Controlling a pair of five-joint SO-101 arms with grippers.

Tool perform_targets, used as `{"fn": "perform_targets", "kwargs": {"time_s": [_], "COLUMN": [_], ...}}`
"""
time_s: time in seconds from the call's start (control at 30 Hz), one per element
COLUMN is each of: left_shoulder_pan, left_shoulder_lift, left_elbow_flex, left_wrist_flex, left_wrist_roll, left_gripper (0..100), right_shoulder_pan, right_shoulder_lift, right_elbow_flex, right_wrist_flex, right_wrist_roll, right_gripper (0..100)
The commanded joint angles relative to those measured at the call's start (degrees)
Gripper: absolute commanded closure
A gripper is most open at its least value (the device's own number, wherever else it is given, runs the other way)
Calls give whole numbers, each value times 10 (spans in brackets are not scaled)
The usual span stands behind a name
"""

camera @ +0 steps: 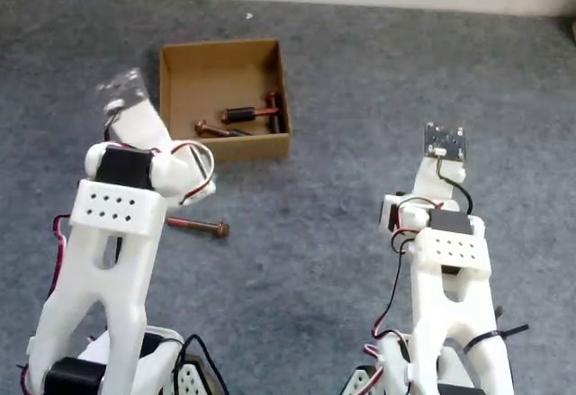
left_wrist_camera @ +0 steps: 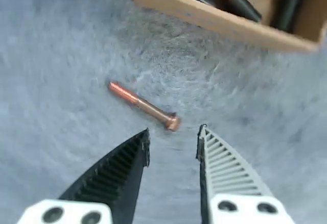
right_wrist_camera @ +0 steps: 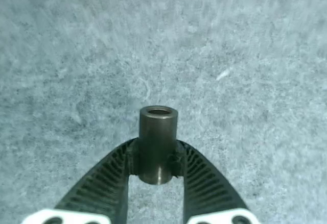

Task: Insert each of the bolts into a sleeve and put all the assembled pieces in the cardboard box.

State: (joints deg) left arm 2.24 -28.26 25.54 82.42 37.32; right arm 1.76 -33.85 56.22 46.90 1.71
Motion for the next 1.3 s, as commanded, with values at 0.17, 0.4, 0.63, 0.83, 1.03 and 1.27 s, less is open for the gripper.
{"fn": "perform_targets", "kwargs": {"time_s": [0.17, 0.4, 0.63, 0.83, 1.03, 1.27], "left_shoulder_pan": [-55, -53, -37, -7, 22, 19], "left_shoulder_lift": [-18, -17, -17, -16, 22, 188], "left_elbow_flex": [-22, 26, 147, 185, 182, 95], "left_wrist_flex": [5, -11, -127, -167, -166, -163], "left_wrist_roll": [-437, -776, -929, -963, -993, -993], "left_gripper": [829, 829, 825, 825, 825, 825], "right_shoulder_pan": [7, 7, 7, 7, 7, 7], "right_shoulder_lift": [-17, -17, -17, -16, -16, -16], "right_elbow_flex": [-4, -5, -4, -2, -2, -2], "right_wrist_flex": [-17, -17, -24, -36, -36, -36], "right_wrist_roll": [0, 0, 0, 0, 0, 0], "right_gripper": [993, 993, 993, 993, 993, 993]}}
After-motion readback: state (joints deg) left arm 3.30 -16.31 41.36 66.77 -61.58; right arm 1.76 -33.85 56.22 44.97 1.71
